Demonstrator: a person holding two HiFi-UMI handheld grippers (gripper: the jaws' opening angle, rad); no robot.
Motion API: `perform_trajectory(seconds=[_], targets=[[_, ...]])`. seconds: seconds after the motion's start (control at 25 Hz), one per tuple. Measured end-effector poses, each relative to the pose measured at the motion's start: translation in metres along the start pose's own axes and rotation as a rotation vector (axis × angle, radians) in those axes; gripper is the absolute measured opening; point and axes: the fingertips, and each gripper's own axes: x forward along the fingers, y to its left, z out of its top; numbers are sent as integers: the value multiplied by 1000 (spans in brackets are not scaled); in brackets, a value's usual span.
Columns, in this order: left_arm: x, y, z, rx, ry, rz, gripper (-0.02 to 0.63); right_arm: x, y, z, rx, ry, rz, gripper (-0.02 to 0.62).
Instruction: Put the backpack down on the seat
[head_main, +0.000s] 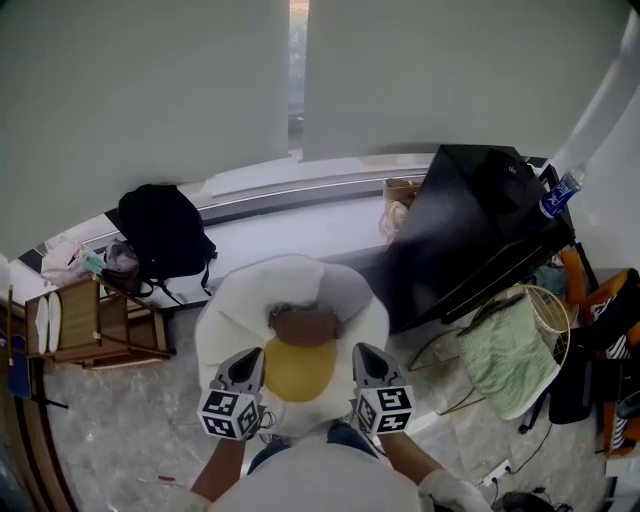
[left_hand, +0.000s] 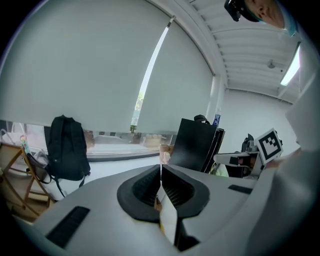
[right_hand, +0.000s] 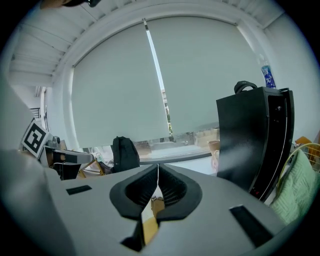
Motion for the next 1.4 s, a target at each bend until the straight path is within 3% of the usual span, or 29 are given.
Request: perform_trajectory(seconds=[0.12,0.4,0.8,1.4], targets=[[-8,-4,12,47,-15,5,35,-6,3,15,-16,-30,6,32],[-26,-15,38,45,-83,-10,35,-22,15,44,-81,-86,39,32],[-48,-15,72,89,-155,-12,35,-45,23,86,-56,-183,58,31],[-48,-16,82,77,-173,-46,36,-39,31,90,-87,-167,62,31]])
